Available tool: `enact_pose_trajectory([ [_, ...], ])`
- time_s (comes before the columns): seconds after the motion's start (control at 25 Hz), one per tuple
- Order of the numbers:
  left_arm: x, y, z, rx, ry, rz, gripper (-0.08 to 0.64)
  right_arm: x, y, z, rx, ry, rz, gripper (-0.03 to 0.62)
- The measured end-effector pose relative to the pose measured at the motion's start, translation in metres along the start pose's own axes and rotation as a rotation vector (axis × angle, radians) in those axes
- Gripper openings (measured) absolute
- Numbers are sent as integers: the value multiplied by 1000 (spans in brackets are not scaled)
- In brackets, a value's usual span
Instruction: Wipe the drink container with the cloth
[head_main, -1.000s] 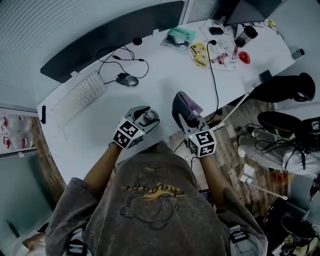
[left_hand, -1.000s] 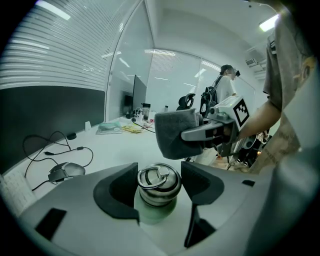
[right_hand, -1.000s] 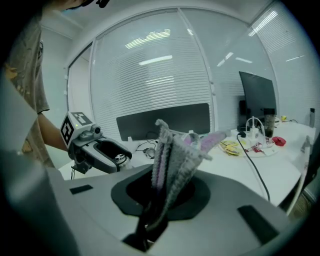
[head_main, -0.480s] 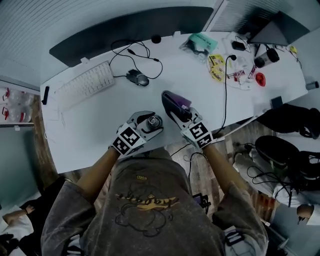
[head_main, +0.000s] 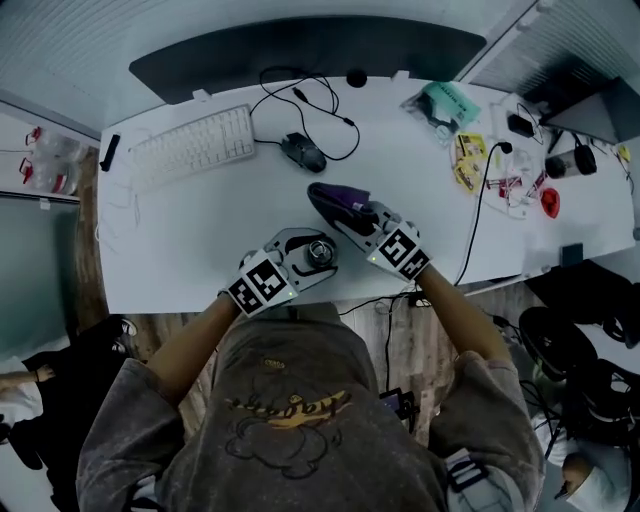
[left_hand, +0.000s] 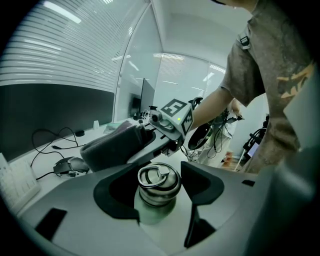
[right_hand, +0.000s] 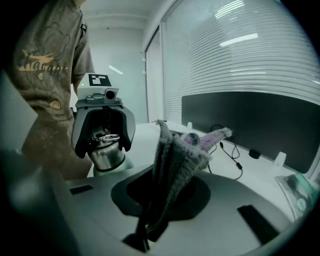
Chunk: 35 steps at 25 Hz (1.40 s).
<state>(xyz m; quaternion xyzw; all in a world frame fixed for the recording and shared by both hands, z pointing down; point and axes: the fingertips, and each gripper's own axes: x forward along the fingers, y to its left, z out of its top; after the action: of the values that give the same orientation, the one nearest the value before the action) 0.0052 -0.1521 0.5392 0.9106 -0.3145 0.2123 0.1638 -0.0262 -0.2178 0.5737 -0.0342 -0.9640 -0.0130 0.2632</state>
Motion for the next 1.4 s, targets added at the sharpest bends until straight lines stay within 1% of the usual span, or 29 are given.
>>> enact_pose_trajectory([
  [0.16,-2,0,-1,-16,-1,22,275,16,2,8,-45,-3,115,55],
  [0.36,-2,0,-2,-32,-1,36,273,35,15,15,-56,-18,224,54],
  [0.48,-3,-1,-3,-39,-3,44,273,44,29,18,-67,-17,304,54],
  [0.64,-3,0,-4,-46,-6,50,272,48,39,17,-55,-4,402,51],
  [0.8,-2,1,-3,-55,-8,48,272,49,41,16,-64,20,465,51],
  [0.96,-2,2,-2,-65,-11,42,272,46,42,12,-111,72,526,49],
  [1.08,-2,2,-3,-64,-12,37,272,43,43,8,-139,101,546,49],
  [1.4,-1,2,-1,-65,-16,18,272,28,40,-2,-152,157,583,48],
])
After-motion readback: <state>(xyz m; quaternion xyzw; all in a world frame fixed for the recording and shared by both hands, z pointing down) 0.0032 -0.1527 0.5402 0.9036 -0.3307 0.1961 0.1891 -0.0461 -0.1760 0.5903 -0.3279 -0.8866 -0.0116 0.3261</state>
